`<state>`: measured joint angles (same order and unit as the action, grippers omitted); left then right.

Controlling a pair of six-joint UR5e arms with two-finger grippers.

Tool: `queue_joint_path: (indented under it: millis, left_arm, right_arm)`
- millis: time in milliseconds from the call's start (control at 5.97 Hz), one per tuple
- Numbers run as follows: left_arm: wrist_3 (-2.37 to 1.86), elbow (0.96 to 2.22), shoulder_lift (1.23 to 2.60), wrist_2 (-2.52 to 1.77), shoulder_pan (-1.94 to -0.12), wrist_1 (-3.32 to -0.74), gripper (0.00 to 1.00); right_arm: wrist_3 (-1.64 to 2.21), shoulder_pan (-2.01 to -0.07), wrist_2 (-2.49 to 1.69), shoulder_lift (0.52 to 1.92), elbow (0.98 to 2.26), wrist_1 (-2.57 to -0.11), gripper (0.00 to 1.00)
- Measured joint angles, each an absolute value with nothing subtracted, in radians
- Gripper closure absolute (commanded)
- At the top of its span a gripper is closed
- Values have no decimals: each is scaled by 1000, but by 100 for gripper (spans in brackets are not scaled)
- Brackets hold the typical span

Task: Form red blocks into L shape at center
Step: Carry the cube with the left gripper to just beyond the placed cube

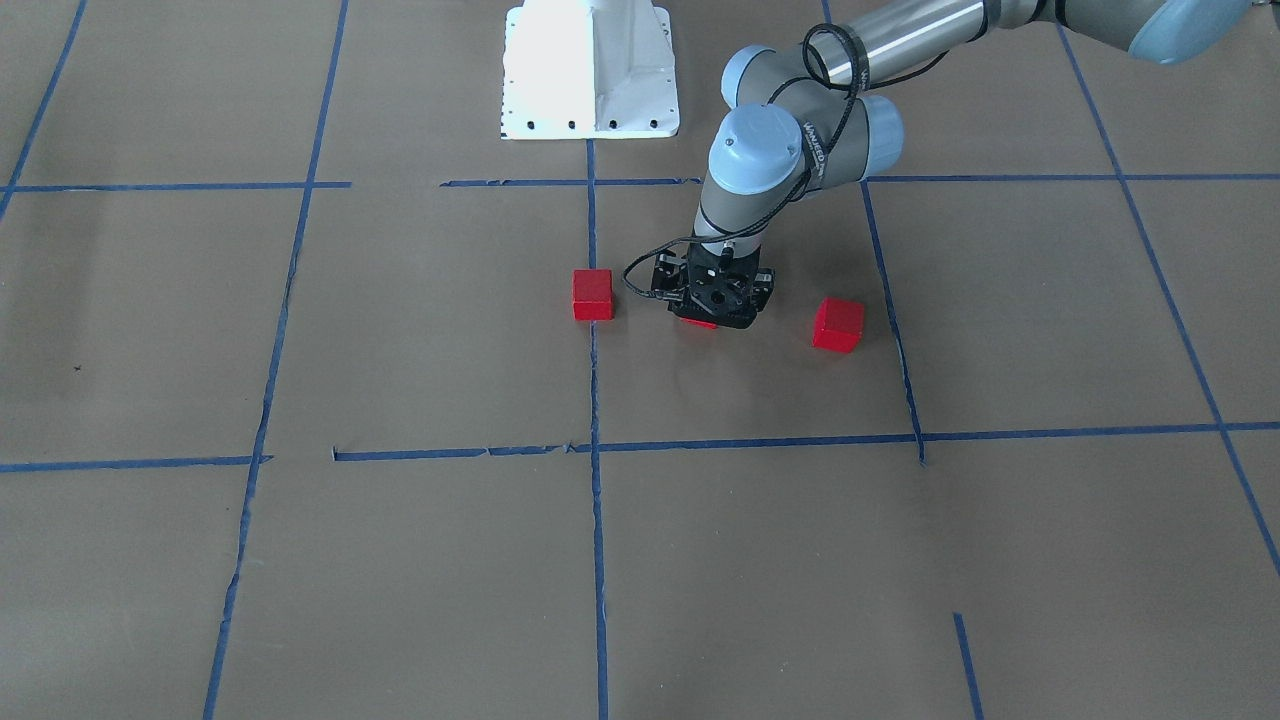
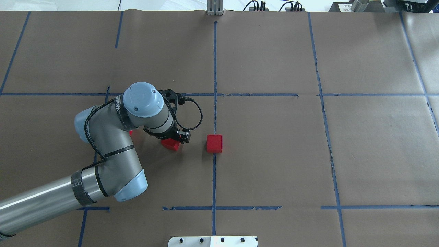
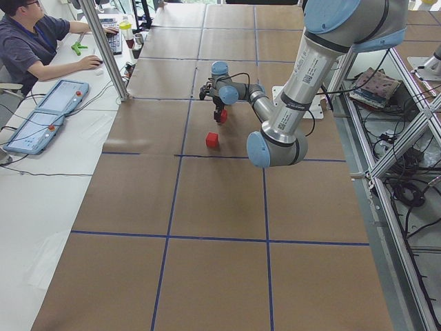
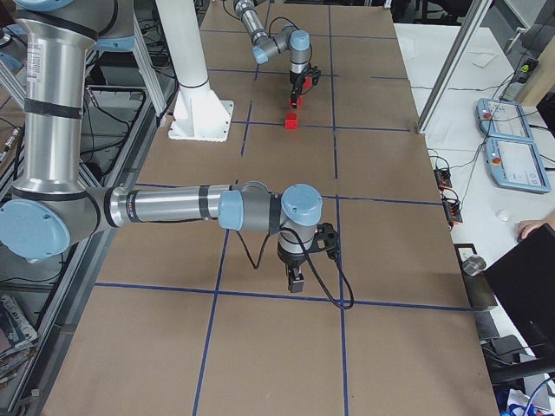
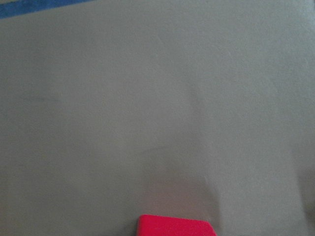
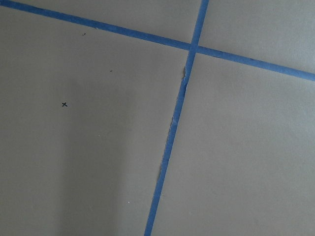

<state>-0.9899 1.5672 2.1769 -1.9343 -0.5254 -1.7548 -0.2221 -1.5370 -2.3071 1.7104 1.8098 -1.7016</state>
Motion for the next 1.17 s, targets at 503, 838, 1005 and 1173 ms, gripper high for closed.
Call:
queue_joint_path:
  millis: [503,838,1005,1173]
  left_arm:
    - [-1039,1562,2205,-1934,-555,-1743,94]
    - [-1117,1446,2336,-1934,-577,-1737,94]
    - [-1149,1369,2409,-1933,-578,-1737,94]
    - [-1172,1301,2468,-1933,-573,-1736,93]
  right_arm:
    - [-221,-1537,-2307,1710,1810,-1703,0]
    - [-222,-1537,-2307,1713,1808,-1703,0]
    - [-223,-1537,-2307,1715,1806,-1703,0]
    - [-224,-1537,-2307,1716,1805,-1703,0]
